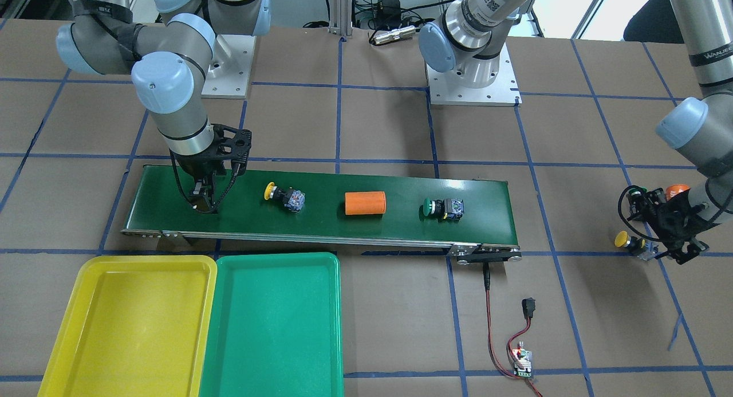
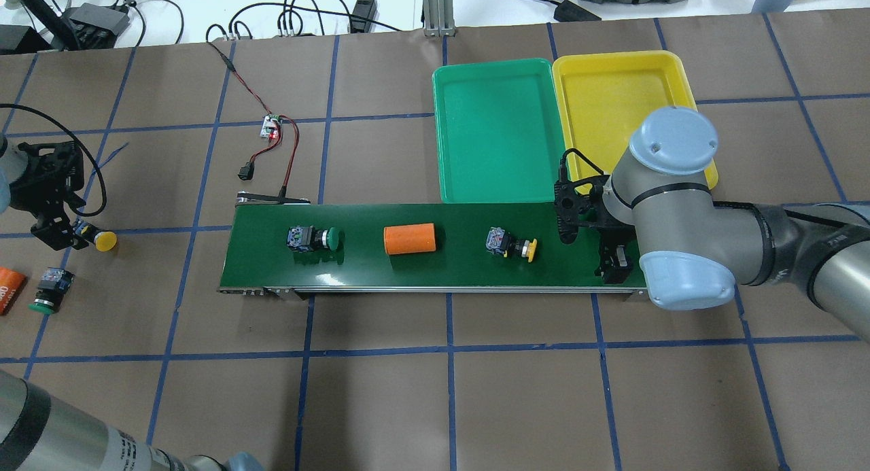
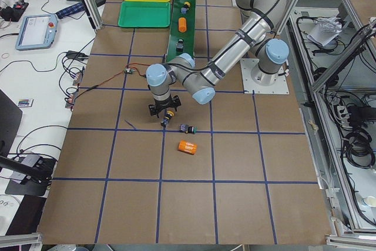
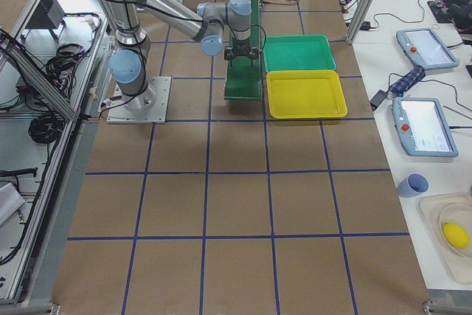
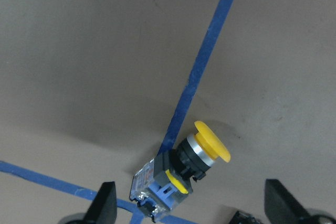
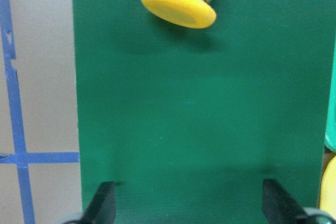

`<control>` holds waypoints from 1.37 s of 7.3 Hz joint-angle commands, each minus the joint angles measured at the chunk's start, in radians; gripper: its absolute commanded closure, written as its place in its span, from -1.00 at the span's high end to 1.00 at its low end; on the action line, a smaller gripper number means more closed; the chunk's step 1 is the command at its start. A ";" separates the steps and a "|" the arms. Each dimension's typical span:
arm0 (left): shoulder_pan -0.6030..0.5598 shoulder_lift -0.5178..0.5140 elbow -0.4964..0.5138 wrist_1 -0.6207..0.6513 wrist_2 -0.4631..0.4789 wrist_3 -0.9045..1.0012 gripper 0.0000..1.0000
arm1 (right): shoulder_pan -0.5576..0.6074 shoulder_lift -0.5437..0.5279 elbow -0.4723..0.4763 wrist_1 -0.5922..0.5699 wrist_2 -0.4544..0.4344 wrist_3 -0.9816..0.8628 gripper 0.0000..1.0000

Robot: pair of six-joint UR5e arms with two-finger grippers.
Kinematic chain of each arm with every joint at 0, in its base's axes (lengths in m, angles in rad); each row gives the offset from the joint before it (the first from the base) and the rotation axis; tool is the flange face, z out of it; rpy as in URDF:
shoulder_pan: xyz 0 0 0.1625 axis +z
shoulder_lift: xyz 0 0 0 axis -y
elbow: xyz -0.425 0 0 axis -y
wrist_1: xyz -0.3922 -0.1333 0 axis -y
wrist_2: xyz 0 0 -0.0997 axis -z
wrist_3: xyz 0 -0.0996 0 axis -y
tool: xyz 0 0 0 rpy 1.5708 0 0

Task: Sort buttons by color to trays
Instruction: 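Grasp another yellow push-button from the pile with the left gripper, then place the yellow button on the belt while the right gripper lowers onto another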

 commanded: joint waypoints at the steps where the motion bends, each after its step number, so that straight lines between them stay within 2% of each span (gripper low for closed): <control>1: 0.003 -0.045 0.006 0.013 -0.002 0.020 1.00 | 0.003 0.001 0.001 0.000 0.001 0.001 1.00; 4: 0.030 -0.093 0.019 0.029 -0.001 0.018 1.00 | 0.015 0.006 0.000 0.000 -0.007 0.001 1.00; 5: 0.030 -0.094 0.018 0.038 -0.005 0.017 0.38 | 0.015 0.006 0.001 0.000 -0.007 0.001 1.00; 6: 0.026 -0.093 0.012 0.036 -0.011 0.017 -0.66 | 0.015 0.006 0.000 0.000 -0.005 0.001 1.00; 7: 0.020 -0.072 0.001 0.036 -0.010 0.015 -1.00 | 0.015 0.006 0.001 0.000 -0.005 0.001 1.00; 10: -0.015 -0.009 -0.007 0.013 -0.037 -0.002 -1.00 | 0.015 0.006 0.000 0.000 -0.004 0.001 1.00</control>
